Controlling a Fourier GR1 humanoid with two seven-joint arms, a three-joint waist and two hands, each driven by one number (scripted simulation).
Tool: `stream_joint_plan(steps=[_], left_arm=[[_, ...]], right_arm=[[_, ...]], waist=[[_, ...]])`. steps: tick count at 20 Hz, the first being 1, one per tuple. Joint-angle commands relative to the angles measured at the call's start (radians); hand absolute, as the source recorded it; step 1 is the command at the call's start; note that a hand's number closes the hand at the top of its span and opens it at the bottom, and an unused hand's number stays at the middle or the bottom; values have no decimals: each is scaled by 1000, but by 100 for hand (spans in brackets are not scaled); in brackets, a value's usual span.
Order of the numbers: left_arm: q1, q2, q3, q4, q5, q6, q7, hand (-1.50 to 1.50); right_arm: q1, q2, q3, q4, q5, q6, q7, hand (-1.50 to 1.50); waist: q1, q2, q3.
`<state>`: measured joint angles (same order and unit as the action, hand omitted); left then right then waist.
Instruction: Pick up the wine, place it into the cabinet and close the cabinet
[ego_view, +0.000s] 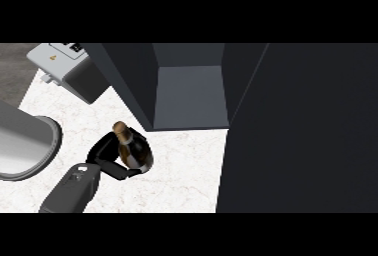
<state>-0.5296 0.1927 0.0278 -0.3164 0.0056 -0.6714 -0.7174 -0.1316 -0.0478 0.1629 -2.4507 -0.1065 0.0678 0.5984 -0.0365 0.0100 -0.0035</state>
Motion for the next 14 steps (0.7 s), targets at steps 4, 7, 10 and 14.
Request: stream_joint_plan(steps=[4,7,10,14], left_arm=[[-17,-18,-11,16,18,-216,-72,150],[-42,-72,-10,3,40,-204,-9,150],[-6,-62,32,17,73,-140,-65,150],[68,-41,235,0,250,175,-62,150]], right_arm=[[27,0,-20,-20,-30,7,-6,-150],[53,-9,-25,-40,-52,25,-6,-150],[10,-22,-47,-68,-54,8,55,-150],[17,7,-28,-27,-9,-3,3,-150]], waist=[[7,-1,1],[11,-5,2],[8,-2,0],[56,-11,2]])
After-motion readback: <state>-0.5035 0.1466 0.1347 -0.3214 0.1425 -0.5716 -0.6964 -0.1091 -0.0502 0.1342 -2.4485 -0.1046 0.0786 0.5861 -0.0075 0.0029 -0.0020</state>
